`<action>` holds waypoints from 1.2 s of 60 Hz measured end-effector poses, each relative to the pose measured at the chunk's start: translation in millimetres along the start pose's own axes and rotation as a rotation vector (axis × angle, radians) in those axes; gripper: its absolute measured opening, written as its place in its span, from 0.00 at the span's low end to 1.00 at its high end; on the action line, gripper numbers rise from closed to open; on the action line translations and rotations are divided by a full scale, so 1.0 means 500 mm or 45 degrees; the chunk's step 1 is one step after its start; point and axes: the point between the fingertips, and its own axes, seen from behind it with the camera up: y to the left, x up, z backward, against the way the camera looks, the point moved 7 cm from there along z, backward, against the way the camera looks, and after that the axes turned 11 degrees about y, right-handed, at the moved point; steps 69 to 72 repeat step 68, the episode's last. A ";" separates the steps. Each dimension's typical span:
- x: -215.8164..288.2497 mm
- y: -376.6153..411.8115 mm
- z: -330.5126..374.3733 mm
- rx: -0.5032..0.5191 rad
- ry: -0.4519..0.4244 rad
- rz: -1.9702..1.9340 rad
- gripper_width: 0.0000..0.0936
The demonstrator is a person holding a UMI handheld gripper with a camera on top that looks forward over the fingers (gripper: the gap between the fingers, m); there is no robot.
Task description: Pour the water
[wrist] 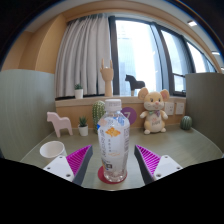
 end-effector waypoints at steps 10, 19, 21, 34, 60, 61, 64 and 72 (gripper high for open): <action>-0.088 0.009 0.083 -0.006 0.095 -0.030 0.90; -0.158 0.038 0.160 0.019 0.150 -0.045 0.90; -0.167 0.046 0.178 0.024 0.155 -0.044 0.90; -0.162 0.077 0.291 0.050 0.122 0.007 0.91; -0.087 0.076 0.417 0.048 0.032 0.043 0.90; -0.085 0.077 0.420 0.050 0.028 0.041 0.91; -0.082 0.079 0.426 0.058 0.021 0.029 0.90; -0.078 0.082 0.435 0.076 0.019 0.024 0.91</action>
